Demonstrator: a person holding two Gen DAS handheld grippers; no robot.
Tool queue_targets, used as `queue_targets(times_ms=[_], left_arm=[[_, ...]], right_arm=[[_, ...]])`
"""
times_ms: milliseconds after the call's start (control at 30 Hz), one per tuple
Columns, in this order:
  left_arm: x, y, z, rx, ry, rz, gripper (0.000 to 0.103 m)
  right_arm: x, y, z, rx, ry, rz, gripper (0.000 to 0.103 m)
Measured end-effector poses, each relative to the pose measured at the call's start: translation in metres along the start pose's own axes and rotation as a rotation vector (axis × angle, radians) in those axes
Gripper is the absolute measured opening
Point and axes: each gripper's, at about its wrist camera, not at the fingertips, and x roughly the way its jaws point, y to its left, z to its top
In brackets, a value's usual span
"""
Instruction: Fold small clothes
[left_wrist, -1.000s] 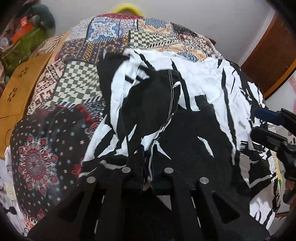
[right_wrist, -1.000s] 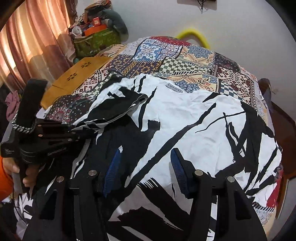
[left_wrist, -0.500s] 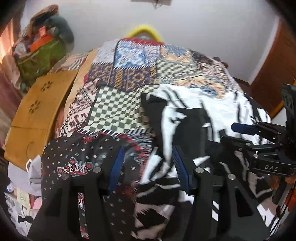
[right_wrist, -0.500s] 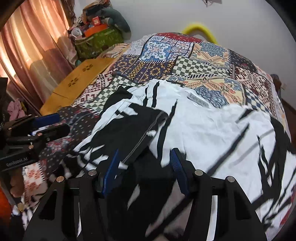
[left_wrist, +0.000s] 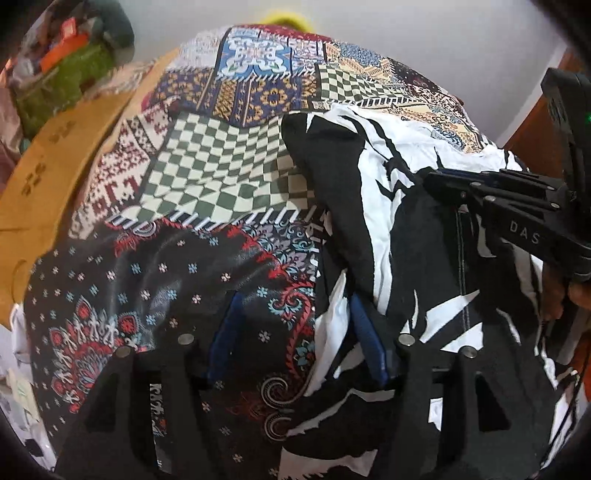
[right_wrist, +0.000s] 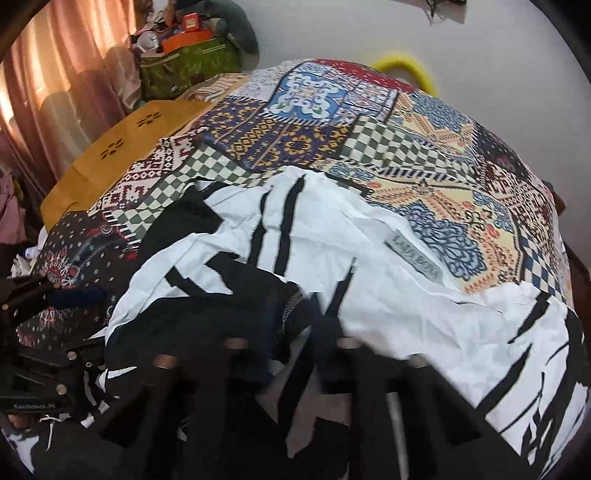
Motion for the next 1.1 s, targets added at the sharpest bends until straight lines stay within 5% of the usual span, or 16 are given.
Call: queue_targets(times_ms=[233, 367, 633, 733, 967, 1100], left_arm=[[0.000, 0.003, -0.007, 0.000, -0.024, 0.053, 0.062], [0.000, 0.003, -0.009, -0.001, -0.027, 0.072, 0.063], [-0.005, 0.009, -0.013, -0.034, -0.038, 0.195, 0.062], [-0.005, 0.021, -0.014, -0.063, -0.023, 0.265, 0.055], [-0.019, 0.023, -0.010, -0.053, -0.012, 0.225, 0.054], [-0.032, 0.001, -0.001, -0.015, -0.059, 0.168, 0.054]], right_arm=[[-0.016, -0.011, 0.001, -0.023, -0.058, -0.068, 0.003], [-0.008, -0.029, -0.006, 0.013, 0.003, -0.071, 0.003], [-0.034, -0.020, -0.008, -0.030, -0.019, -0.082, 0.004], [-0.041, -0.023, -0.012, -0.034, -0.020, -0.105, 0.004], [-0.044, -0.034, -0.023, -0.019, -0.018, -0.164, 0.014], [-0.054, -0.036, -0.027, 0.023, -0.043, -0.115, 0.025]])
